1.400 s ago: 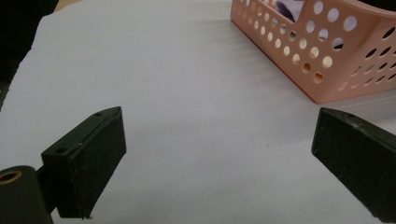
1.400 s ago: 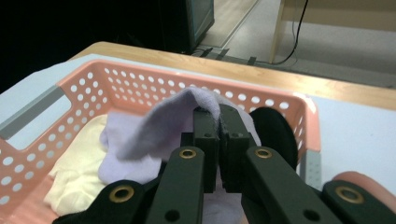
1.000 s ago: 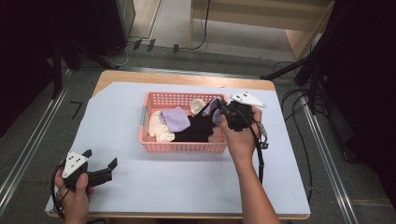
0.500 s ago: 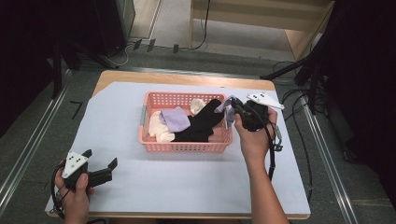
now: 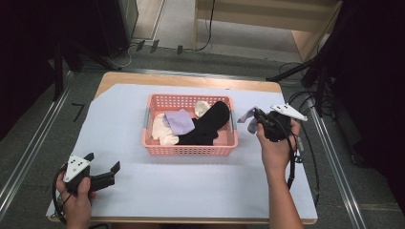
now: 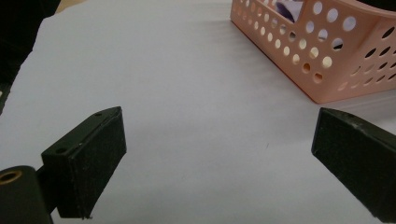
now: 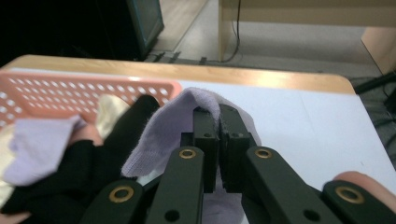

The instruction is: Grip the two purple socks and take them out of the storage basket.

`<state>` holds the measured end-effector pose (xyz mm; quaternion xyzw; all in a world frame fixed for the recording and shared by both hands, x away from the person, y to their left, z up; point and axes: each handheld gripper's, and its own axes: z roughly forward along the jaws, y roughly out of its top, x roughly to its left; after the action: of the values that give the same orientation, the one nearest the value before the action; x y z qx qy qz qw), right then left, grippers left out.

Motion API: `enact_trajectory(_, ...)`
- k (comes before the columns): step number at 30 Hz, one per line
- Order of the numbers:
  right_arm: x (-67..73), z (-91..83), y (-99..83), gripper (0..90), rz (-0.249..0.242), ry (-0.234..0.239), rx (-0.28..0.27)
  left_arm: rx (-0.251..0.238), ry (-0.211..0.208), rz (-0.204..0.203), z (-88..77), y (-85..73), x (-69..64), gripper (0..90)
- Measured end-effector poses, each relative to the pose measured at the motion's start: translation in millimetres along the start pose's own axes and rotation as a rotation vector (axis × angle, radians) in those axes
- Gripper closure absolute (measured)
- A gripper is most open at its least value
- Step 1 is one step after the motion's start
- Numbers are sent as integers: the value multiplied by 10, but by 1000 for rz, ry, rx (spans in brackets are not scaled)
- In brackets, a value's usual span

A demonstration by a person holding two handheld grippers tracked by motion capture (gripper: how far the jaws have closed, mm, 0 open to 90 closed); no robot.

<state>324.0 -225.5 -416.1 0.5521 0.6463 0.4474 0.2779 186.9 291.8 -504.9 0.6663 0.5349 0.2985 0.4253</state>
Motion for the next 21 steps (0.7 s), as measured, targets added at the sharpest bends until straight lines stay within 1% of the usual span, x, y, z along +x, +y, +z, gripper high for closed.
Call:
enact_trajectory(3,-87,34,-109,875,16,-18,25,0,1,1,0,0,0,38)
enact_trajectory(5,-132,55,-166,876,14,-26,38,0,1,3,-1,0,0,38)
enact_trajectory(7,-180,78,-233,875,25,-36,51,0,1,2,-2,0,-1,38)
enact_trajectory(11,-265,104,-362,868,44,-62,91,0,0,2,-2,-1,-1,38)
enact_trajectory(12,-279,108,-390,846,43,-72,97,0,1,2,-2,0,-1,38)
enact_trajectory(13,-288,105,-414,800,44,-77,104,0,0,2,-2,0,-1,38)
enact_trajectory(17,-284,70,-450,639,49,-96,98,0,1,2,-1,0,0,38)
enact_trajectory(19,-264,44,-442,594,51,-99,95,0,1,2,-2,0,-1,38)
enact_trajectory(21,-238,16,-427,571,50,-92,84,0,1,2,-2,0,-1,38)
